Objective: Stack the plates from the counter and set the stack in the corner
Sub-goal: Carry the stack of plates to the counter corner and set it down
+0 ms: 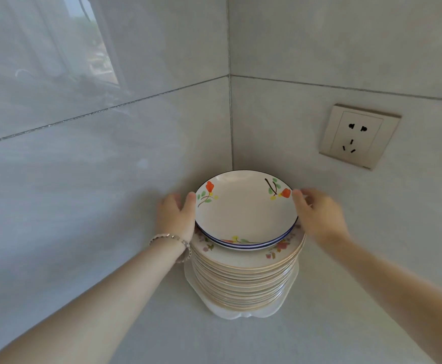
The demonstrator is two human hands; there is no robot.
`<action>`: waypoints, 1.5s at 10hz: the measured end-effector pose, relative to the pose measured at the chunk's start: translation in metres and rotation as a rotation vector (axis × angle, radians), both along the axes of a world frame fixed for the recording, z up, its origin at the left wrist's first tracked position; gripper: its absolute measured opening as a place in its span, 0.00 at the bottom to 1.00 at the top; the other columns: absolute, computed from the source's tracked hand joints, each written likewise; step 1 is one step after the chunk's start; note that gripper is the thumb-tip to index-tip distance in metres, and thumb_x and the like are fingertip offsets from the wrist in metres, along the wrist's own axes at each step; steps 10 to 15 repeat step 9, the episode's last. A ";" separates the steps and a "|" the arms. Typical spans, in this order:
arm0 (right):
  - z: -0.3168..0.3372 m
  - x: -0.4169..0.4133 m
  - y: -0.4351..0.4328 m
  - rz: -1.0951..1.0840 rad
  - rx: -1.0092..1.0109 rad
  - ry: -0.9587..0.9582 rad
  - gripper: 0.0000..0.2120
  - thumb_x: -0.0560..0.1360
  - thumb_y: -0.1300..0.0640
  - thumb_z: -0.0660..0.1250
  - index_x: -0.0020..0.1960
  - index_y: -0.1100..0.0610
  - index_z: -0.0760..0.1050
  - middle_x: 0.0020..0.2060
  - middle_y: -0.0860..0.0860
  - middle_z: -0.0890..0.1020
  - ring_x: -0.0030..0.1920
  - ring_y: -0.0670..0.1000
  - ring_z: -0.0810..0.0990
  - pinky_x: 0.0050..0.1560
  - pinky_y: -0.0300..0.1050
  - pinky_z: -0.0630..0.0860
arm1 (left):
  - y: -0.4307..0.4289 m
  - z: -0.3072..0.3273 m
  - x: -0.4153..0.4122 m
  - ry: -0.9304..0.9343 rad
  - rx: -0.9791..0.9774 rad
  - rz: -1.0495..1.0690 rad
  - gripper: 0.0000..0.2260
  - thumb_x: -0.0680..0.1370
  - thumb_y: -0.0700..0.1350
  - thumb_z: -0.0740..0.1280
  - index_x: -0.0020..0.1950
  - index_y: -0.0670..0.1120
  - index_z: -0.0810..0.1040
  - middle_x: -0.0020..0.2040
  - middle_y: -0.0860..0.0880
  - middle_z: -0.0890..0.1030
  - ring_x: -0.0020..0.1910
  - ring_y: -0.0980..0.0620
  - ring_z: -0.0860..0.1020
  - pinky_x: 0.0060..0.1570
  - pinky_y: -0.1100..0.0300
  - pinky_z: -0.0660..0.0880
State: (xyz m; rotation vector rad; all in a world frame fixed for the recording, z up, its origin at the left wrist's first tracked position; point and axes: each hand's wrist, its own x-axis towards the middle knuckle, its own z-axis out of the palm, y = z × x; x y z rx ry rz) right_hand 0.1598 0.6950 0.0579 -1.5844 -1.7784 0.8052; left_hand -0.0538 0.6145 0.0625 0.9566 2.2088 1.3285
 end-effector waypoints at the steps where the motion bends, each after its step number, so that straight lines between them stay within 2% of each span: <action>1: 0.012 -0.009 0.010 0.077 -0.186 -0.180 0.17 0.79 0.54 0.51 0.44 0.62 0.74 0.36 0.59 0.81 0.42 0.58 0.80 0.39 0.41 0.71 | 0.014 0.008 -0.009 -0.004 -0.267 -0.091 0.10 0.75 0.44 0.62 0.35 0.42 0.73 0.40 0.39 0.75 0.40 0.43 0.74 0.52 0.44 0.78; 2: 0.011 -0.011 0.009 0.093 -0.251 -0.161 0.15 0.79 0.58 0.49 0.40 0.60 0.71 0.26 0.53 0.77 0.21 0.47 0.76 0.23 0.35 0.68 | 0.016 0.006 -0.011 -0.039 -0.315 -0.115 0.07 0.70 0.43 0.63 0.33 0.42 0.73 0.43 0.36 0.77 0.43 0.39 0.78 0.52 0.39 0.78; 3: 0.006 -0.007 0.004 0.101 -0.255 -0.100 0.15 0.78 0.58 0.50 0.37 0.56 0.69 0.28 0.53 0.77 0.14 0.43 0.73 0.16 0.30 0.66 | 0.008 0.004 -0.009 -0.047 -0.246 -0.106 0.09 0.72 0.43 0.63 0.32 0.43 0.73 0.42 0.36 0.78 0.46 0.35 0.81 0.48 0.41 0.79; 4: 0.002 -0.006 0.003 0.097 -0.240 -0.068 0.15 0.79 0.57 0.50 0.36 0.55 0.68 0.29 0.54 0.76 0.13 0.42 0.72 0.15 0.28 0.64 | 0.004 0.000 -0.008 0.089 -0.249 -0.109 0.13 0.77 0.41 0.60 0.33 0.41 0.72 0.37 0.37 0.78 0.38 0.39 0.79 0.35 0.57 0.80; 5: 0.001 -0.006 0.003 0.091 -0.255 -0.094 0.16 0.79 0.57 0.49 0.35 0.55 0.67 0.29 0.54 0.75 0.12 0.41 0.71 0.14 0.27 0.62 | 0.002 0.004 -0.002 0.230 -0.303 -0.106 0.16 0.79 0.41 0.57 0.30 0.41 0.68 0.31 0.44 0.72 0.35 0.42 0.72 0.33 0.60 0.66; 6: 0.010 -0.007 -0.005 0.080 -0.239 -0.132 0.17 0.80 0.55 0.49 0.38 0.59 0.70 0.31 0.55 0.77 0.20 0.43 0.77 0.19 0.27 0.65 | 0.000 0.012 0.003 0.327 -0.410 -0.165 0.18 0.81 0.47 0.52 0.51 0.36 0.77 0.50 0.38 0.80 0.53 0.39 0.77 0.43 0.59 0.66; 7: 0.025 -0.001 -0.022 0.066 -0.197 -0.284 0.22 0.81 0.50 0.49 0.51 0.64 0.76 0.47 0.61 0.82 0.49 0.58 0.80 0.44 0.39 0.73 | -0.017 0.032 0.018 0.368 -0.499 -0.121 0.26 0.81 0.56 0.50 0.64 0.35 0.69 0.64 0.38 0.74 0.62 0.40 0.74 0.55 0.55 0.70; 8: 0.060 0.015 -0.052 0.183 -0.253 -0.518 0.21 0.80 0.50 0.50 0.59 0.62 0.74 0.58 0.60 0.78 0.58 0.59 0.77 0.56 0.47 0.72 | -0.047 0.068 0.038 0.523 -0.481 -0.131 0.23 0.81 0.55 0.51 0.65 0.37 0.67 0.65 0.39 0.68 0.63 0.40 0.71 0.58 0.54 0.70; 9: 0.108 0.040 -0.107 0.437 -0.319 -0.850 0.11 0.79 0.54 0.55 0.49 0.60 0.73 0.60 0.57 0.79 0.43 0.52 0.78 0.52 0.45 0.74 | -0.084 0.102 0.062 0.578 -0.573 -0.389 0.19 0.80 0.50 0.53 0.59 0.38 0.74 0.55 0.39 0.77 0.51 0.42 0.76 0.47 0.57 0.72; 15: 0.108 0.040 -0.107 0.437 -0.319 -0.850 0.11 0.79 0.54 0.55 0.49 0.60 0.73 0.60 0.57 0.79 0.43 0.52 0.78 0.52 0.45 0.74 | -0.084 0.102 0.062 0.578 -0.573 -0.389 0.19 0.80 0.50 0.53 0.59 0.38 0.74 0.55 0.39 0.77 0.51 0.42 0.76 0.47 0.57 0.72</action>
